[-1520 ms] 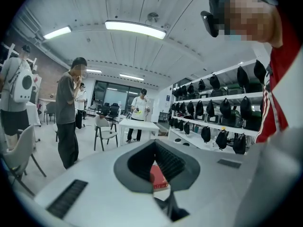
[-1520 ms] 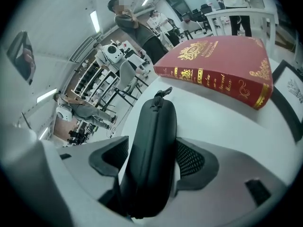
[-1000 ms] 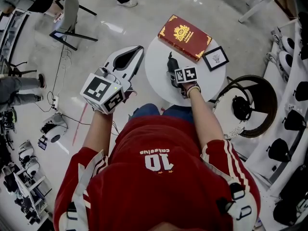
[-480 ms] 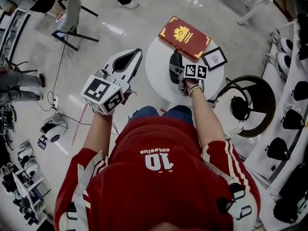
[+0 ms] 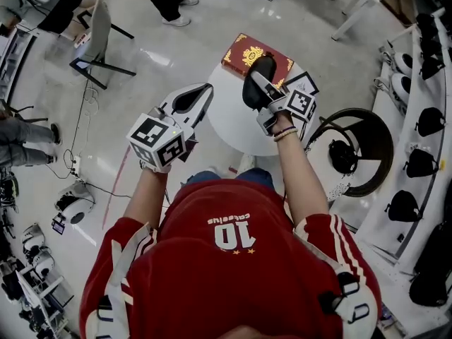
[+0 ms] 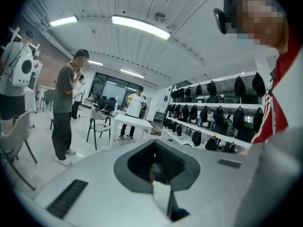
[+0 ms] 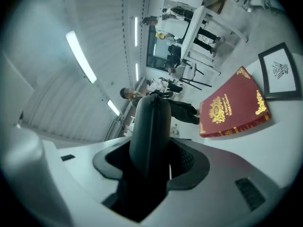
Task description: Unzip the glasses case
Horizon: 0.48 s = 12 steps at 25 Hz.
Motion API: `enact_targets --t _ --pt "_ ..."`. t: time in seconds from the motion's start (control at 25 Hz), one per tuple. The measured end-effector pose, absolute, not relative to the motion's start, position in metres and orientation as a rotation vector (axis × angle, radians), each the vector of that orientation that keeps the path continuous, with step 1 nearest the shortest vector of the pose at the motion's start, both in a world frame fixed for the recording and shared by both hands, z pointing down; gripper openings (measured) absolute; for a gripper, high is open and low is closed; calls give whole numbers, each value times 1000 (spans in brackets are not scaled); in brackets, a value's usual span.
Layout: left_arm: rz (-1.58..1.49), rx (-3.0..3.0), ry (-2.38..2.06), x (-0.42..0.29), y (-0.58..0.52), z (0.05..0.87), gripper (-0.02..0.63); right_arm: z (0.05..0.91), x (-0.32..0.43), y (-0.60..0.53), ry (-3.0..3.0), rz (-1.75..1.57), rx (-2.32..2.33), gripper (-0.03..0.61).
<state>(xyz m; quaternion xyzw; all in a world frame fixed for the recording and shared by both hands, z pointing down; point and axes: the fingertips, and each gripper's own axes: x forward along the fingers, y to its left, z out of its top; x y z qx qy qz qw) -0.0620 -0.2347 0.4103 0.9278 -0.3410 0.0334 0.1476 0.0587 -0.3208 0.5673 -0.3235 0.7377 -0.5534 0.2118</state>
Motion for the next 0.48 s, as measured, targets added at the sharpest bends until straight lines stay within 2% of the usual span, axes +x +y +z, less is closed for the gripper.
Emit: enact_targets --t 0.48 --pt "142 2929 -901 -25 -201 378 6 394 71 -297 1699 -1254 -667 227"
